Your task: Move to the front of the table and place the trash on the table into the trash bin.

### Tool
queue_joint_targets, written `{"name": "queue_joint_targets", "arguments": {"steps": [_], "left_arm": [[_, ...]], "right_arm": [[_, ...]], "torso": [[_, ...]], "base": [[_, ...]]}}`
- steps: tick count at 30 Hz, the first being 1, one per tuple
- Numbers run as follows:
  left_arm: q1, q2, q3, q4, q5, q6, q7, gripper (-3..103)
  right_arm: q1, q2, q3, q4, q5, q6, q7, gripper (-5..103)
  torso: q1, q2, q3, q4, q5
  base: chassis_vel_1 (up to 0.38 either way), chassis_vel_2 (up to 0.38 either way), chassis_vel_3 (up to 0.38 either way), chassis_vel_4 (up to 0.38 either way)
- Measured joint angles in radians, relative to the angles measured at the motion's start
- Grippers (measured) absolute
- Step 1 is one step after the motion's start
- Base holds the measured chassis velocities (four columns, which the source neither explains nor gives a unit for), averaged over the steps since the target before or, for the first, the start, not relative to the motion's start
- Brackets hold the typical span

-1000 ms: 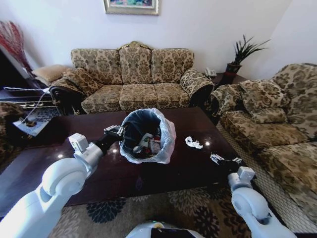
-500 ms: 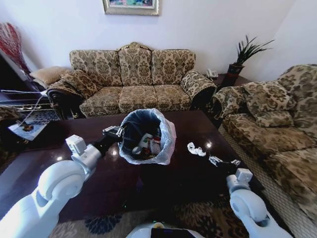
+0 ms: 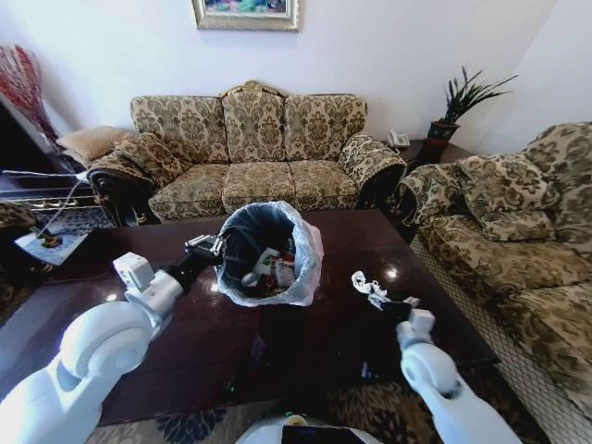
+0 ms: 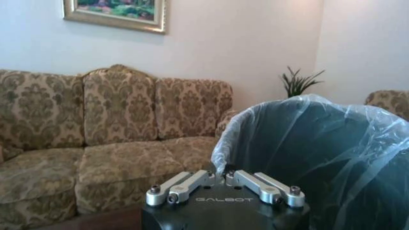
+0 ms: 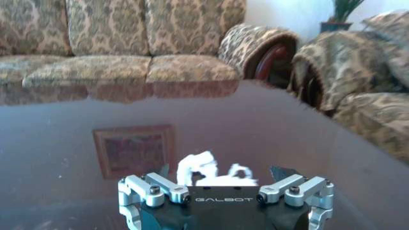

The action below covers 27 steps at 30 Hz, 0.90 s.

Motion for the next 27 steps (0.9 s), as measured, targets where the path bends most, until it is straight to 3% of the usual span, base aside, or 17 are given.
{"name": "queue_joint_targets", "arguments": {"steps": [5, 15, 19, 22, 24, 25, 27], "left_arm": [[0.028, 0.005, -0.032, 0.000, -0.001, 0.000, -0.001, 3], [0.011, 0.023, -0.039, 0.008, -0.016, 0.000, -0.001, 3], [-0.003, 0.028, -0.029, 0.015, -0.021, 0.000, -0.001, 3], [-0.016, 0.027, -0.012, 0.024, -0.021, 0.000, 0.001, 3], [-0.021, 0.027, -0.004, 0.027, -0.020, 0.000, 0.002, 3], [-0.028, 0.028, 0.004, 0.030, -0.019, 0.000, 0.003, 3], [-0.033, 0.030, 0.010, 0.032, -0.019, -0.001, 0.003, 3]], "right_arm": [[0.109, 0.028, -0.066, -0.115, 0.003, 0.017, 0.011, 100], [0.150, 0.085, -0.077, -0.163, 0.076, 0.016, 0.081, 100], [0.146, 0.095, -0.066, -0.170, 0.104, 0.017, 0.113, 89], [0.127, 0.102, -0.050, -0.167, 0.115, 0.022, 0.119, 73], [0.122, 0.104, -0.047, -0.163, 0.114, 0.023, 0.121, 73], [0.118, 0.106, -0.045, -0.158, 0.114, 0.023, 0.124, 61], [0.116, 0.108, -0.044, -0.155, 0.113, 0.024, 0.126, 61]], "torso": [[0.000, 0.000, 0.000, -0.0002, 0.0001], [0.000, 0.000, 0.000, -0.0003, 0.0001], [0.000, 0.000, 0.000, -0.0003, 0.0002], [0.000, 0.000, 0.000, -0.0004, 0.0002], [0.000, 0.000, 0.000, -0.0004, 0.0001], [0.000, 0.000, 0.000, -0.0004, 0.0001], [0.000, 0.000, 0.000, -0.0002, 0.0001]], "base": [[0.000, 0.000, 0.000, 0.000], [0.000, 0.000, 0.000, 0.000], [0.000, 0.000, 0.000, 0.000], [0.000, 0.000, 0.000, 0.000], [0.000, 0.000, 0.000, 0.000], [0.000, 0.000, 0.000, 0.000], [0.000, 0.000, 0.000, 0.000]]}}
